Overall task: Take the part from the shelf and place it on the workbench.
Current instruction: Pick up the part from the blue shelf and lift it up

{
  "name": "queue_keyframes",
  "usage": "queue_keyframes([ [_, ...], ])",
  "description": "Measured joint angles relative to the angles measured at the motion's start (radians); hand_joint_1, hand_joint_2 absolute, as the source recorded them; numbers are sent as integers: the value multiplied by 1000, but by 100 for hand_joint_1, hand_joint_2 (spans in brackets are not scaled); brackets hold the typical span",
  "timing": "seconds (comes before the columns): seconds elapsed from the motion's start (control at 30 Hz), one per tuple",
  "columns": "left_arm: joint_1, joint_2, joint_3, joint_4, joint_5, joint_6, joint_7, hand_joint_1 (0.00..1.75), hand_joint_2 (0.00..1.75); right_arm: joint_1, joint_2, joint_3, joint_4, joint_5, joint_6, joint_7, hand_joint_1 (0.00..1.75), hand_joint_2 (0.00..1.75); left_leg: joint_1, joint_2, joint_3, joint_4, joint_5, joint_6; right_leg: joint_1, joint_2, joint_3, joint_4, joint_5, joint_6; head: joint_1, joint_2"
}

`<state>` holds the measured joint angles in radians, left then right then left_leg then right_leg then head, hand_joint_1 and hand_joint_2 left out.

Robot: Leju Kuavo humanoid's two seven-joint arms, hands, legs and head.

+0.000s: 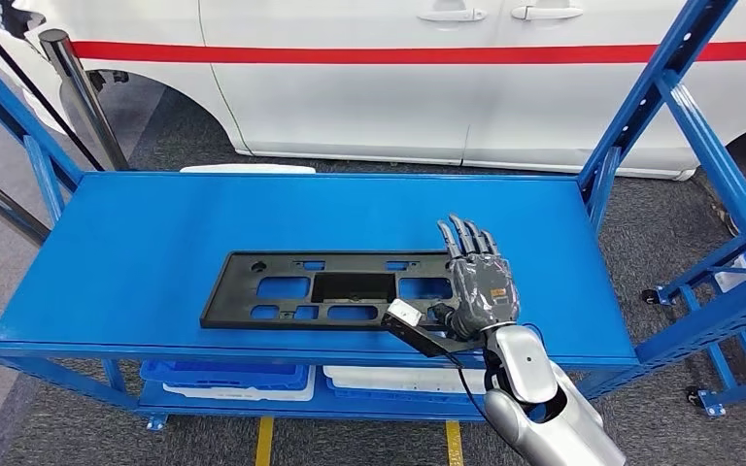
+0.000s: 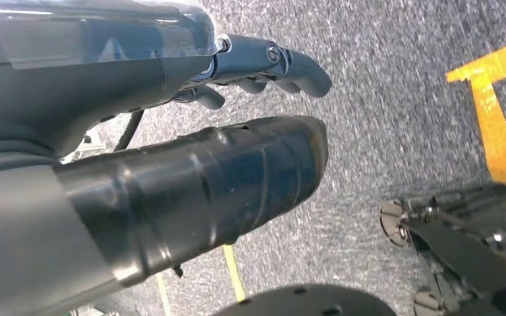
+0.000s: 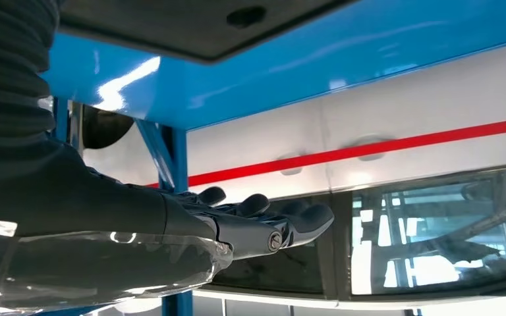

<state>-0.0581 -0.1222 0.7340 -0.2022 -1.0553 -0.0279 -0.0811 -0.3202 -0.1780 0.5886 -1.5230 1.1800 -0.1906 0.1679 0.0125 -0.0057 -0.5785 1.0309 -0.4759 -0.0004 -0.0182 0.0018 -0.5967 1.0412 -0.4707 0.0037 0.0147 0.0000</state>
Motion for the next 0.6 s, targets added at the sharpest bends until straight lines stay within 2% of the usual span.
queue_keyframes([
  [0.07,0,0,5,0,-1,0,-4,0,0,-12,2,-6,6,-22,26,-5,0,175,3,0,-24,57,-39,-8,-3,-1,3,-8,4,-14,0,0],
  [0.13,0,0,9,0,-3,0,-7,0,0,-21,4,-9,13,-42,51,-11,0,175,4,1,-82,184,-102,-13,-1,-3,4,-9,4,-20,0,0],
  [0.17,1,1,10,0,-4,0,-8,0,0,-23,4,-11,18,-49,58,-13,0,175,4,1,-110,242,-121,-15,1,-4,4,-8,4,-21,0,0],
  [0.2,2,1,11,0,-4,0,-8,0,0,-25,4,-13,21,-54,63,-15,0,175,4,1,-126,274,-124,-16,3,-4,4,-8,4,-22,0,0],
  [0.23,3,1,12,0,-4,0,-8,0,0,-27,4,-15,25,-59,66,-16,0,175,4,1,-124,268,-108,-14,4,-3,5,-8,3,-22,0,0],
  [0.27,4,2,13,0,-5,0,-8,0,0,-29,4,-16,27,-64,69,-17,0,175,4,1,-104,223,-76,-12,5,-3,7,-8,3,-22,0,0],
  [0.33,3,2,14,0,-6,0,-9,0,0,-36,4,-19,32,-73,77,-18,0,175,2,1,-41,91,-11,-4,8,-1,10,-6,0,-19,0,0],
  [0.37,1,2,14,0,-6,0,-9,0,0,-40,4,-21,35,-78,82,-19,0,175,0,0,-18,41,4,0,10,0,9,-4,-1,-16,0,0],
  [0.4,0,2,14,0,-6,0,-10,0,0,-45,4,-23,38,-84,88,-19,0,175,-2,0,-6,13,9,4,11,0,7,-3,-1,-11,0,0],
  [0.5,1,2,14,0,-6,0,-12,0,0,-55,4,-28,47,-98,99,-22,0,175,-2,0,-2,-4,10,17,11,1,4,-3,1,4,0,0],
  [0.53,2,2,14,0,-7,0,-12,0,0,-56,4,-29,50,-100,100,-22,0,175,0,1,0,-8,14,23,10,1,-1,9,-9,9,0,0],
  [0.6,3,3,15,0,-7,0,-12,0,0,-57,4,-32,55,-101,97,-23,0,175,3,3,2,-16,19,35,8,0,-37,92,-61,16,0,0],
])
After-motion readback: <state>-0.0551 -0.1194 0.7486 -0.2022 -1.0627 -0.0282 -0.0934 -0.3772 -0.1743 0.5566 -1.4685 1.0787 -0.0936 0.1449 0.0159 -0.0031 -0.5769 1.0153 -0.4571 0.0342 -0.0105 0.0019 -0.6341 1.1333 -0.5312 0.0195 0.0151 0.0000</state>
